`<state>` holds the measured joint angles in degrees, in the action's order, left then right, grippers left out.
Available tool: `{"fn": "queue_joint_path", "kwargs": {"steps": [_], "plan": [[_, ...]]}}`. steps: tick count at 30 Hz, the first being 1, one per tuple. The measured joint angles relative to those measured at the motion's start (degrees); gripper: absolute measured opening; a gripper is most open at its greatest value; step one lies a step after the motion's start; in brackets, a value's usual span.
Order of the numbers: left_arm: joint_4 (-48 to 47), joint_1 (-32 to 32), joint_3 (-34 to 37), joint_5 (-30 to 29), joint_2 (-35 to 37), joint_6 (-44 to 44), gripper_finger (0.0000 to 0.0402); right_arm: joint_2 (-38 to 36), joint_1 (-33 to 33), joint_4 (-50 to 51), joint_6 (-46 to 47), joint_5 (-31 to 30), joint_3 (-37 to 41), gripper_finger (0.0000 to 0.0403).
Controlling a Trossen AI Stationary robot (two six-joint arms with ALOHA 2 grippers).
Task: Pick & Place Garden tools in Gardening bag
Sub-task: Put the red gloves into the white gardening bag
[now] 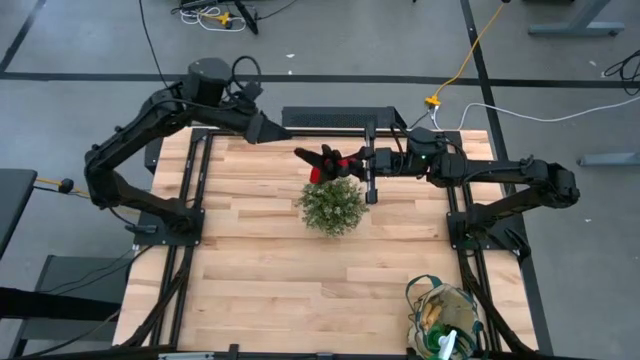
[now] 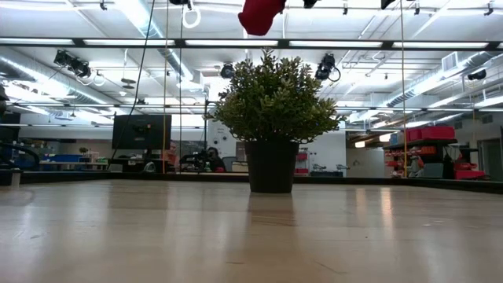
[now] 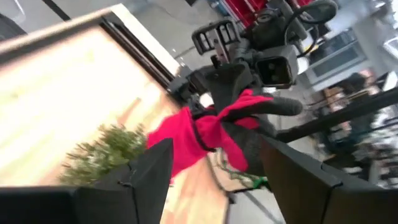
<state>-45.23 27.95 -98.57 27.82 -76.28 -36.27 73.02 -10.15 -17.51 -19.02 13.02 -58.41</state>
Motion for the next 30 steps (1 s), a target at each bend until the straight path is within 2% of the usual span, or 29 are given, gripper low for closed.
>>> {"fn": "queue_joint_path", "kwargs": {"steps": [6, 17, 22, 30], "plan": [[0.04, 0.23, -0.02, -4.26, 0.80, 5.33, 0.0211, -0.07, -0.01, 0.35, 3.65, 0.03, 0.00, 0.0038], [-0.07, 0.23, -0.02, -5.67, 0.78, 7.30, 0.0068, -0.07, -0.02, 1.62, 3.73, -0.59, 0.00, 0.0038], [0.39, 0.17, -0.02, -8.42, 0.76, 8.28, 0.0012, -0.07, -0.02, 2.32, 3.93, -0.59, 0.00, 0.0038], [1.26, -0.58, -0.02, -10.80, 0.76, 12.55, 0.0004, -0.83, -0.02, 2.61, 7.19, -0.59, 0.00, 0.0038]]}}
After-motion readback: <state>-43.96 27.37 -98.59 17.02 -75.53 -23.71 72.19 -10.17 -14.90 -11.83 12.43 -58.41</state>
